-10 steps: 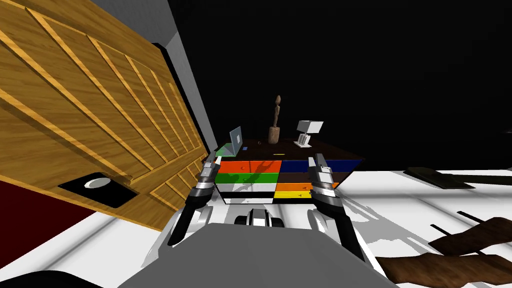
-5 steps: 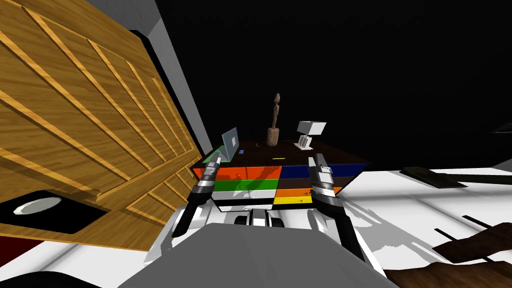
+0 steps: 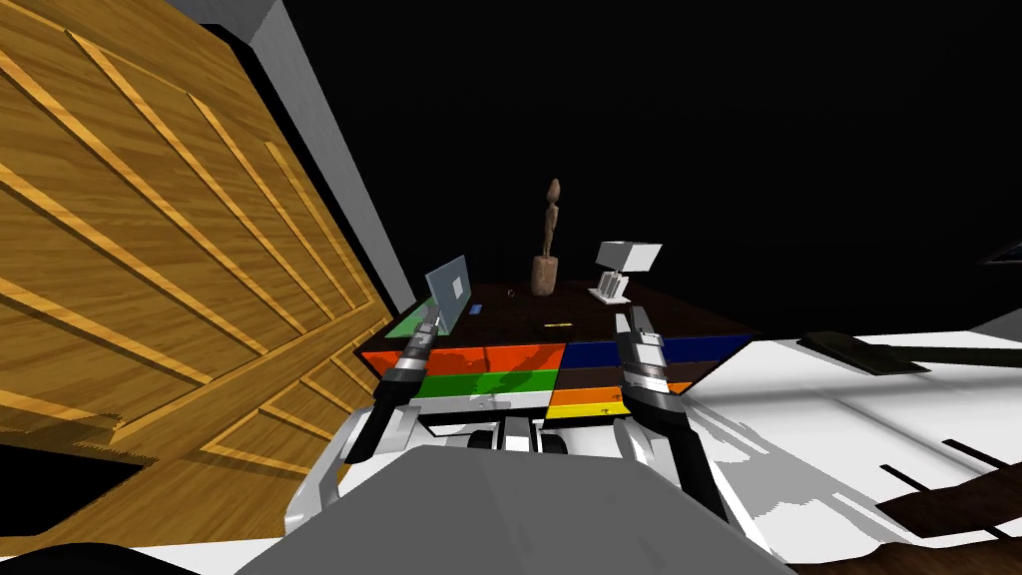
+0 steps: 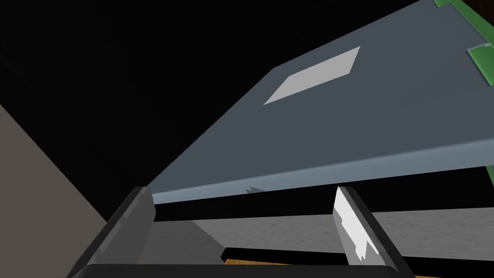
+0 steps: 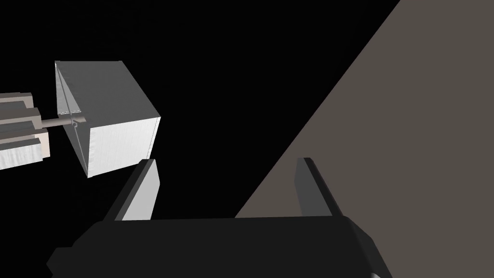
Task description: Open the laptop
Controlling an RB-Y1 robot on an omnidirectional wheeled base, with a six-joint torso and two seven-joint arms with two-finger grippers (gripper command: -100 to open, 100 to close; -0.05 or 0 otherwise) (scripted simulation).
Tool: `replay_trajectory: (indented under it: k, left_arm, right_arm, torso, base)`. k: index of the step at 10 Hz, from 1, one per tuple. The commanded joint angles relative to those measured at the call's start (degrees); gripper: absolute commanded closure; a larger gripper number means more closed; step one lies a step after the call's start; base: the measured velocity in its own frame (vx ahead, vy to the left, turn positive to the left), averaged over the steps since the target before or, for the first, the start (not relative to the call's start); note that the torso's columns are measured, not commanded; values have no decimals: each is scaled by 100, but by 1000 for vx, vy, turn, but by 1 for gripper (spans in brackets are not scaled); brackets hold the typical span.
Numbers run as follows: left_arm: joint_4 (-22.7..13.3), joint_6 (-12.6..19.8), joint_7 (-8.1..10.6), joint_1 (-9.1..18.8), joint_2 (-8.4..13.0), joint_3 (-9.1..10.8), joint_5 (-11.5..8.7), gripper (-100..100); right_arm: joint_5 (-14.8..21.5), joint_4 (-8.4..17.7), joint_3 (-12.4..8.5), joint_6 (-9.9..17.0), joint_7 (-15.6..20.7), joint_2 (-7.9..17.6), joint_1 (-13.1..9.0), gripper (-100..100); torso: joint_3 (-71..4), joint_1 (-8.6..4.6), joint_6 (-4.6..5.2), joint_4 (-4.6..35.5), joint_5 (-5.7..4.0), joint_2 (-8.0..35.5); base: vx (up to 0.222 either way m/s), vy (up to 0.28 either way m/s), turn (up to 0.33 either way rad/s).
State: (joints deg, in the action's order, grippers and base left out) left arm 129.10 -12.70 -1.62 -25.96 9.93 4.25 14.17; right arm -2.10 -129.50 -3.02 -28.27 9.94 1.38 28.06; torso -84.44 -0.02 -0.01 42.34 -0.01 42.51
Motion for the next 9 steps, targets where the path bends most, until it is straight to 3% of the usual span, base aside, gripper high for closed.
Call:
replay_trajectory:
  k: [1, 3, 4, 5, 7, 8, 9]
  left_arm:
    - [244, 179, 41, -78, 40, 7, -3, -100]
    - [488, 358, 82, -155, 81, 15, -6, -100]
    - [416, 310, 73, -121, 77, 19, -8, -100]
    - [244, 179, 41, -78, 40, 7, -3, 100]
    - [49, 36, 8, -16, 8, 1, -1, 100]
    - [117, 107, 18, -34, 17, 1, 1, 100]
    - [241, 250, 18, -60, 59, 17, 26, -100]
  right_arm:
    - [0, 0, 0, 0, 0, 0, 0, 0]
    - [0, 0, 0, 0, 0, 0, -1, 0]
    - [0, 0, 0, 0, 0, 0, -1, 0]
    - [0, 0, 0, 0, 0, 0, -1, 0]
    - [0, 0, 0, 0, 0, 0, -1, 0]
    - [0, 0, 0, 0, 0, 0, -1, 0]
    - [0, 0, 0, 0, 0, 0, -1, 0]
  torso:
    - [-2, -1, 1, 0, 0, -7]
    - [-5, 1, 1, -2, 0, -11]
    - [-10, 4, 1, -4, 2, -18]
    - [-12, 4, 1, -5, 2, -22]
    - [-12, -9, 5, -2, -4, -20]
    - [-9, -6, 2, -3, -3, -17]
    - [-11, -3, 1, -4, -1, -20]
  base:
    - [12, -12, 31]
    - [3, -3, 10]
    - [-9, -1, 2]
    - [0, 8, -23]
    - [-10, 8, -11]
    - [-7, 5, 0]
    - [1, -34, -24]
